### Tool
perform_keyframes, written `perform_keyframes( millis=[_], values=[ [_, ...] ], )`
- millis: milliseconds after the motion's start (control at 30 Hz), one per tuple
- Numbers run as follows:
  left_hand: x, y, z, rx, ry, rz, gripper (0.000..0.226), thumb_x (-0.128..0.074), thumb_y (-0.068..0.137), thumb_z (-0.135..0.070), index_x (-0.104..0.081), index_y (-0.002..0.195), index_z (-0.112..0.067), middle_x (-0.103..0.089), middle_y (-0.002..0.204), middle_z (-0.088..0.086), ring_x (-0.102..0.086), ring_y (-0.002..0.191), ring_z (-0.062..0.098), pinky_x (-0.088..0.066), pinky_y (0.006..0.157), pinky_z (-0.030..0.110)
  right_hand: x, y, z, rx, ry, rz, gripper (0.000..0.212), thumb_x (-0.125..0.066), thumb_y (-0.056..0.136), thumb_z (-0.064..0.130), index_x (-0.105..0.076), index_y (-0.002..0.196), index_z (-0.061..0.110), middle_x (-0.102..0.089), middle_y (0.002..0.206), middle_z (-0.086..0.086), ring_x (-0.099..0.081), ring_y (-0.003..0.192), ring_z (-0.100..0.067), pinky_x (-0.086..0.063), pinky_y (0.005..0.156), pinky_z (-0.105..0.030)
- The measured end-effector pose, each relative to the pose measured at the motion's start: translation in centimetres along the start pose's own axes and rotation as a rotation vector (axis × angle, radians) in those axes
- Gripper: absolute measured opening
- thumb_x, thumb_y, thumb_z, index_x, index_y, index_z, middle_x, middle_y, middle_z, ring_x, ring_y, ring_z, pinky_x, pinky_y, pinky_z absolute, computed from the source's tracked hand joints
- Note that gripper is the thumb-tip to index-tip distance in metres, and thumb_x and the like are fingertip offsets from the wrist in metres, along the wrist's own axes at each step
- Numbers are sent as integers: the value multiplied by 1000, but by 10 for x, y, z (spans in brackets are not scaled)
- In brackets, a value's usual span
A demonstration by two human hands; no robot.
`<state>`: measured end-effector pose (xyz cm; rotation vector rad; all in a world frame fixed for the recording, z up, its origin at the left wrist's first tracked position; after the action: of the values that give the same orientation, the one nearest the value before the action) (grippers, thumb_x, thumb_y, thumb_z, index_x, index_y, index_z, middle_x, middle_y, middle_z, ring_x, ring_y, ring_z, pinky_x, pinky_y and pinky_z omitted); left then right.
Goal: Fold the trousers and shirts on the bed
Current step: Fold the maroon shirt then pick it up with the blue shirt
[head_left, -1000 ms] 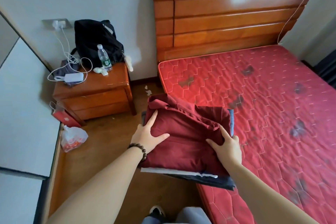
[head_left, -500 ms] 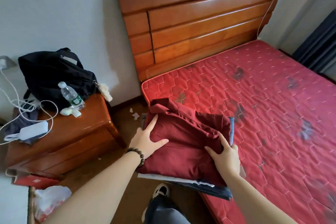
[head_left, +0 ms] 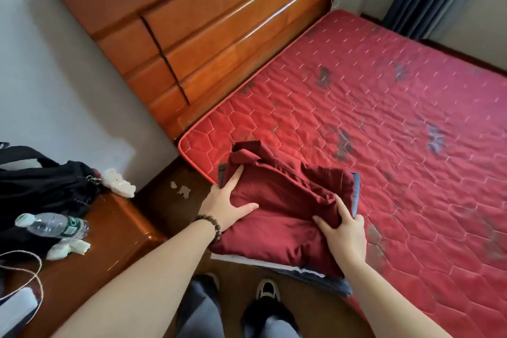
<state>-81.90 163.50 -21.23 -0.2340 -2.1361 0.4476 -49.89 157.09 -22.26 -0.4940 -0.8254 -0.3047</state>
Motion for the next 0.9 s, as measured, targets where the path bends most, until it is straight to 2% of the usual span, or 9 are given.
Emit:
perform_keyframes(
  millis=[100,267,433,567,767,900],
  values=[
    [3,28,-2,-60,31,57,97,-57,55,-84,10,126,-77,-46,125,13,-56,111,35,-45,97,41,-8,-6,0,-79,13,-58,74,-71,73,60,-33,136,58,-39,95,0,-47,75,-20,-46,79,-37],
    [0,74,4,-167,88,207,97,-56,55,-85,12,125,-77,-42,103,6,-59,103,36,-46,93,41,-32,-22,2,-235,18,-152,75,-70,73,60,-34,138,54,-40,101,-3,-54,84,-26,-47,83,-38],
    [-8,116,8,-253,140,284,96,-59,58,-81,9,127,-77,-49,111,11,-57,106,36,-45,96,41,-66,-26,-1,-378,26,-206,75,-69,74,61,-33,139,53,-38,103,-4,-59,91,-35,-48,85,-42],
    [-31,152,8,-289,151,309,96,-59,58,-81,6,128,-76,-50,112,12,-59,105,37,-44,95,39,-89,-7,-15,-434,39,-227,75,-69,74,61,-32,139,55,-38,104,-4,-59,93,-35,-47,88,-42],
    [-95,217,16,-330,147,320,97,-61,56,-79,2,130,-75,-46,132,13,-54,117,37,-42,101,39,-138,50,-63,-454,89,-249,75,-69,73,61,-31,137,58,-40,104,-4,-57,93,-32,-45,87,-38],
    [-141,263,33,-315,145,322,98,-61,54,-81,1,130,-75,-48,115,11,-56,111,36,-40,102,38,-177,89,-99,-444,113,-265,75,-70,72,61,-31,136,60,-40,102,-4,-51,85,-25,-44,88,-37]
  ],
)
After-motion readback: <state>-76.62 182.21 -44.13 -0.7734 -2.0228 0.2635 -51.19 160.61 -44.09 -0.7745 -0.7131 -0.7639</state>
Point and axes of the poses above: each hand's wrist, its own y-axis towards the middle knuckle, its own x-axis out of the back of the hand, z = x × y, the point moved 10 cm from there along y, towards the middle knuckle
